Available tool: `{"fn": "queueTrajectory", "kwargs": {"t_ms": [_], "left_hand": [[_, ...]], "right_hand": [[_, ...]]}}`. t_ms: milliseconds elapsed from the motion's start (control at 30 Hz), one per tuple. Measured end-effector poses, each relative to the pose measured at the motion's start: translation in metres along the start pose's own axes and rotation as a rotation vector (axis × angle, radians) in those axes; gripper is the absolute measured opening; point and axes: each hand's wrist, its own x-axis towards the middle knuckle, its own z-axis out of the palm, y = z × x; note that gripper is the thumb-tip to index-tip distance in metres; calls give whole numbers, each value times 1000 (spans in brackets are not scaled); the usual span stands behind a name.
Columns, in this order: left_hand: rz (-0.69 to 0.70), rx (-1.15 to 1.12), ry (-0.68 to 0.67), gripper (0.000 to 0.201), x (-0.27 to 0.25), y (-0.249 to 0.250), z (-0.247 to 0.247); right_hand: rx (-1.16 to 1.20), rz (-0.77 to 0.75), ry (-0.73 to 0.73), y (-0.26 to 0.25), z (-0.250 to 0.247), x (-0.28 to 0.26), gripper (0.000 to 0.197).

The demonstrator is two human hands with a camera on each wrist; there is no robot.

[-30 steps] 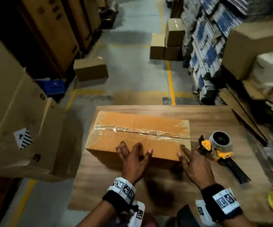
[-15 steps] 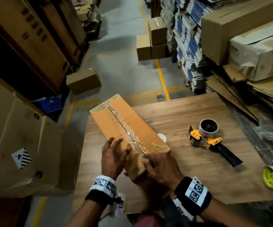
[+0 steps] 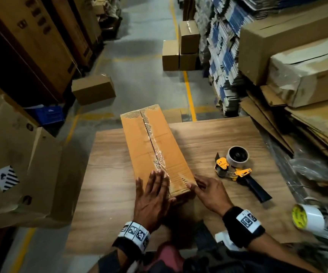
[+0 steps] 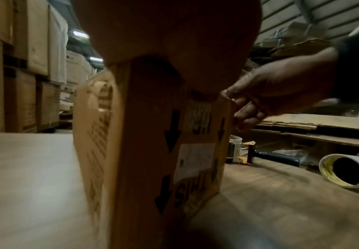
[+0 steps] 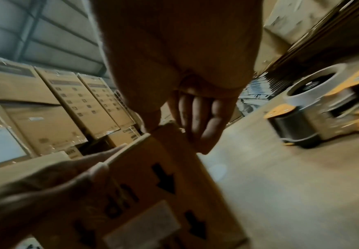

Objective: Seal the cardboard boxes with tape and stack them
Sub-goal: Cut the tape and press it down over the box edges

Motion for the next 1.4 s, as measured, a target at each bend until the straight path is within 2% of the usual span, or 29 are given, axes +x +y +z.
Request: {"fn": "queueTrajectory", "kwargs": {"t_ms": [67, 133, 200, 267, 367, 400, 500, 567, 633, 700, 767, 833, 933, 1000, 1100, 1167, 1267, 1300, 1400], "left_hand": [[-21, -31, 15, 72, 8, 5, -2], [-19, -66, 35, 75, 16, 13, -1], [1, -74, 23, 77, 23, 23, 2], [-3, -46, -11, 77, 27, 32, 5], [-24, -19, -20, 74, 29, 39, 9], [-29, -13, -17, 74, 29, 40, 9], [-44, -5, -6, 74, 28, 40, 9], [-55, -22, -10, 74, 27, 39, 9], [-66, -33, -12, 75, 27, 38, 8], [-80, -31, -11, 75, 27, 39, 8], [-93, -26, -5, 75, 27, 41, 9], [-98, -16, 2, 74, 27, 43, 9], [-99, -25, -19, 75, 29, 44, 6], [-117, -39, -37, 76, 29, 47, 3], [-152, -105, 35, 80, 26, 51, 3], [-238, -356, 114, 90, 25, 49, -2], [-490, -1088, 269, 95, 31, 44, -23], [-523, -1229, 331, 99, 33, 43, -30], [-536, -1328, 368, 110, 35, 40, -45]], "right_hand": [[85, 80, 11, 19, -15, 1, 42], [75, 176, 104, 39, -40, 5, 41], [-28, 266, 217, 60, -71, 11, 38], [-130, 335, 280, 80, -99, 13, 45], [-173, 451, 231, 106, -122, 18, 69], [-161, 497, 193, 116, -125, 23, 71], [-110, 634, 39, 145, -127, 40, 41], [-79, 677, 29, 157, -127, 48, 34], [104, 696, 30, 162, -123, 51, 29], [341, 743, -33, 162, -118, 47, 25], [472, 778, -87, 162, -114, 38, 19], [513, 757, -61, 159, -111, 31, 23], [498, 611, -9, 139, -109, 18, 29], [552, 527, -47, 119, -108, 7, 28], [584, 421, -128, 85, -112, -7, 34], [575, 373, -183, 63, -114, -13, 46], [577, 307, -272, 35, -118, -18, 52], [584, 290, -305, 26, -119, -20, 51], [622, 254, -400, 3, -115, -25, 53]]}}
